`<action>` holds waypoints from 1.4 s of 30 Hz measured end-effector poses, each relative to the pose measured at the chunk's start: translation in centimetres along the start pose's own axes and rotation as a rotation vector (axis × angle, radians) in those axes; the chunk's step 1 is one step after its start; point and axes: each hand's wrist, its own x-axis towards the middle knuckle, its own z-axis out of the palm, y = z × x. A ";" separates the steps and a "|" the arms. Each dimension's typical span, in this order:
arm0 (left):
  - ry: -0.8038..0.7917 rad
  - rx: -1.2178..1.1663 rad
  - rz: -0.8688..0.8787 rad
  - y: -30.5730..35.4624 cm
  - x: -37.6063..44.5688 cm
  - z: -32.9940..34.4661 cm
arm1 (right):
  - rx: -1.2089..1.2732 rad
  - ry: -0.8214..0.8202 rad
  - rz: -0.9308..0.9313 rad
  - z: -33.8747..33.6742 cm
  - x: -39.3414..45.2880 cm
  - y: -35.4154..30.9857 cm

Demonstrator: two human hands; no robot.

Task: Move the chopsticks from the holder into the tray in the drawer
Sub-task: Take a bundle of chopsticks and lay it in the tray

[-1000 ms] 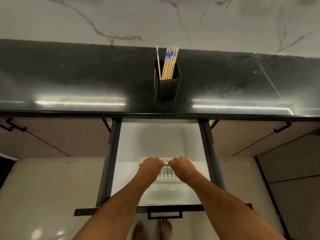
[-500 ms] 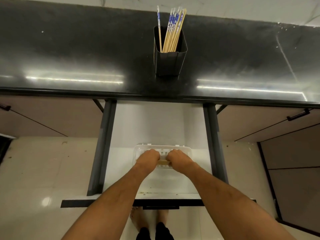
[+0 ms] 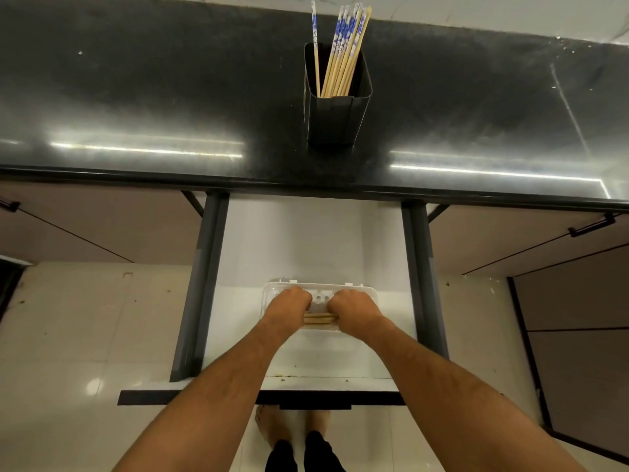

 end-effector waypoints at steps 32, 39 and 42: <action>0.847 -0.296 0.160 -1.9 -3.2 0.6 | 0.528 0.711 0.170 -0.6 -3.0 2.2; 0.783 -0.930 -0.731 -3.7 -3.0 -0.1 | 1.126 0.705 0.932 -0.5 -3.7 4.7; 0.454 -0.972 -0.907 -4.5 -3.4 0.3 | 1.248 0.497 1.072 0.5 -3.7 5.0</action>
